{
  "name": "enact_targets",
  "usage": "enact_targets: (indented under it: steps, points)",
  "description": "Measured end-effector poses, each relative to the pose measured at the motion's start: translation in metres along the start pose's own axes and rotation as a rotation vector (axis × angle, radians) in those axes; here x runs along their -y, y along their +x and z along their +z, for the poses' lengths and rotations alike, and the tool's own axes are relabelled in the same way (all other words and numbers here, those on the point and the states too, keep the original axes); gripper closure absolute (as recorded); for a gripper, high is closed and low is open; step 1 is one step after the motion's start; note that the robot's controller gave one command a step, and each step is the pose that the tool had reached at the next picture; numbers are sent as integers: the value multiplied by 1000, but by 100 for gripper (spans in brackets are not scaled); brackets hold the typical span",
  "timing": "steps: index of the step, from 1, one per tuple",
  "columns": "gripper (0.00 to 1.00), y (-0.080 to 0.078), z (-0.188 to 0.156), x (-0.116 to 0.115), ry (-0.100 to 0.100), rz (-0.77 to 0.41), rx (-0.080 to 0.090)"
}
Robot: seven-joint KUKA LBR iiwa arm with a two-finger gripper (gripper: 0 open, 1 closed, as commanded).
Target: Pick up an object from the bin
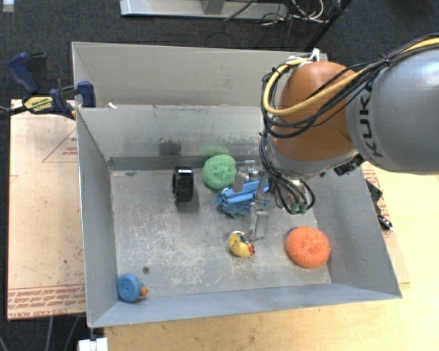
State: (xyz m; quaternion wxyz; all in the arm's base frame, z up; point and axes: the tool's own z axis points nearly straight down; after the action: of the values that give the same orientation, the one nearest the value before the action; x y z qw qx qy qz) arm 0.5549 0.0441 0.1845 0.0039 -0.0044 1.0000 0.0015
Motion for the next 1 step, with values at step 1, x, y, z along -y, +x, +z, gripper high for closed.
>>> enact_targets:
  steps: [1]
  points:
    - [0,-33,26,-2,1,-78,-3]
